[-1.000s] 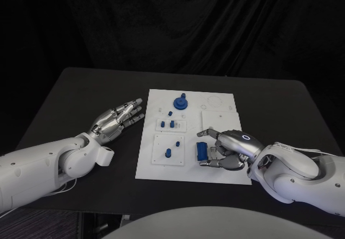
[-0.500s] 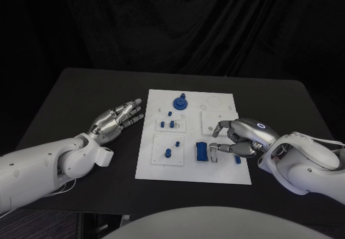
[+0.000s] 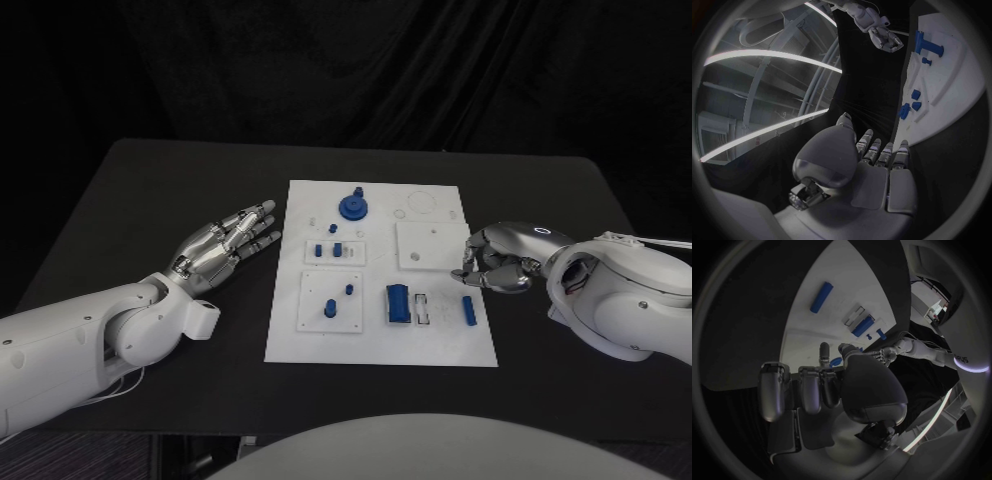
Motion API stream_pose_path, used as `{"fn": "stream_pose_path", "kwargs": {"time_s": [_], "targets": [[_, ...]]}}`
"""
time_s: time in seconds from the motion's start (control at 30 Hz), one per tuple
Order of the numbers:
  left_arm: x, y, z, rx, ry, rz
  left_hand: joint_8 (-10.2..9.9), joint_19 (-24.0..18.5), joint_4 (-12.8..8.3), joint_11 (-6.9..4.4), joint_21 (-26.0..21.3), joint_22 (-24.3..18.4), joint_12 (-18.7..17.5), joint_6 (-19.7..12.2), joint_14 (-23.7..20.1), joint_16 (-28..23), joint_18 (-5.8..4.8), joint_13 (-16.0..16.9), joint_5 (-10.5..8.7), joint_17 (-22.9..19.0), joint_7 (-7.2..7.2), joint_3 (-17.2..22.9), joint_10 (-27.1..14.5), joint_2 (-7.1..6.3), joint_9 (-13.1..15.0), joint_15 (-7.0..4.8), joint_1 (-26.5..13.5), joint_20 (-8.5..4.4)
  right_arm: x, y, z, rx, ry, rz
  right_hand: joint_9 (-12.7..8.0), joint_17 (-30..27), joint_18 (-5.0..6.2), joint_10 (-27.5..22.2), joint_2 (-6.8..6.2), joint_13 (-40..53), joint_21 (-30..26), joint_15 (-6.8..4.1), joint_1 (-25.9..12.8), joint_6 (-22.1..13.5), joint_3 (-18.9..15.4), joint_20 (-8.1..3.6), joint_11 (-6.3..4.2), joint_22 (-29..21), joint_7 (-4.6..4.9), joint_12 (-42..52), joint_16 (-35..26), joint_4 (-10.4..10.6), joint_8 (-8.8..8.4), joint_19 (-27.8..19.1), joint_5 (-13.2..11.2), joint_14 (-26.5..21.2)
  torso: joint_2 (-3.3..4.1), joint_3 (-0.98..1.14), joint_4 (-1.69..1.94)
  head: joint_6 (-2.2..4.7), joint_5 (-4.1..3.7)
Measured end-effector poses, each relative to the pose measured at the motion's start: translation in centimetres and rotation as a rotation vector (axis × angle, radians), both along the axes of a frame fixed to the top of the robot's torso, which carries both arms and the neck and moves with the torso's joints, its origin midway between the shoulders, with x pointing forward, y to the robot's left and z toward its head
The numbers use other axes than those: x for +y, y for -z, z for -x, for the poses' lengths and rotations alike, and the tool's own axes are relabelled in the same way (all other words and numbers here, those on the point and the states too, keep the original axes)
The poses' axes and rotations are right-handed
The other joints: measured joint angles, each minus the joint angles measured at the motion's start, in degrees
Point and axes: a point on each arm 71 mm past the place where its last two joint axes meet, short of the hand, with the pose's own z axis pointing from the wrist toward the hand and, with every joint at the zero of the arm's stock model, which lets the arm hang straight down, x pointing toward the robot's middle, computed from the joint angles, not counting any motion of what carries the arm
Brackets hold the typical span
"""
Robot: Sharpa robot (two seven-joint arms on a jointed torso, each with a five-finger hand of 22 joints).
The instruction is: Assemble the parts on the task board
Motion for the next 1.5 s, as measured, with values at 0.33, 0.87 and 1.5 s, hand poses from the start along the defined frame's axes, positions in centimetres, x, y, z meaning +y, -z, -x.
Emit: {"fn": "stream_pose_path", "kwargs": {"time_s": [0.33, 0.87, 1.5], "targets": [[0.0, 0.0, 0.0, 0.000, 0.000, 0.000, 0.0, 0.0, 0.0, 0.00, 0.0, 0.0, 0.0, 0.0, 0.0, 0.0, 0.00, 0.0, 0.00, 0.0, 0.00, 0.0, 0.0, 0.00, 0.0, 0.00, 0.0, 0.00, -0.2, 1.4, 0.2, 0.082, 0.038, 0.081, 1.8, 0.0, 0.00, 0.0, -0.78, 0.0, -0.1, -0.15, -1.9, 0.0, -0.2, -0.21, 0.00, 0.0, 0.00, 0.0, 0.0, 0.2, -0.19, 0.2, -0.3, -0.1, 0.01, -0.07, 0.04, 0.00, -1.11], [0.0, 0.0, -0.1, -0.001, -0.002, -0.002, 0.0, 0.0, 0.0, 0.00, 0.0, 0.0, 0.0, 0.0, 0.0, 0.0, 0.00, 0.0, 0.00, 0.0, 0.00, 0.0, 0.0, 0.22, 0.0, 0.00, 0.2, 0.00, -0.3, 2.8, 1.0, 0.131, 0.052, 0.156, 4.4, 0.0, 0.02, 0.0, -0.70, 0.0, -0.7, -0.14, -5.8, 0.0, -1.3, -0.20, 0.00, 0.0, 0.41, 0.0, -0.3, 0.3, -3.73, 0.2, -5.8, -0.2, -0.03, 0.07, 0.00, 0.00, -2.02], [0.1, 0.1, -0.2, -0.001, -0.004, -0.005, 0.0, 0.0, -0.2, 0.00, 0.0, -0.1, 0.0, 0.0, 0.0, 0.0, 0.00, 0.0, 0.23, 0.0, 0.00, 0.2, 0.0, 0.22, 0.0, 0.00, 0.2, -0.01, 0.4, 4.4, 1.4, 0.165, 0.031, 0.179, 9.1, 0.0, 0.02, 0.2, -2.36, 0.0, -2.5, 0.50, 1.3, 1.4, 3.0, 0.43, 0.22, 0.0, 1.46, 0.0, -1.2, -4.3, -9.51, 0.0, 6.3, 0.0, -0.04, 0.11, -0.09, 0.00, -1.58]]}}
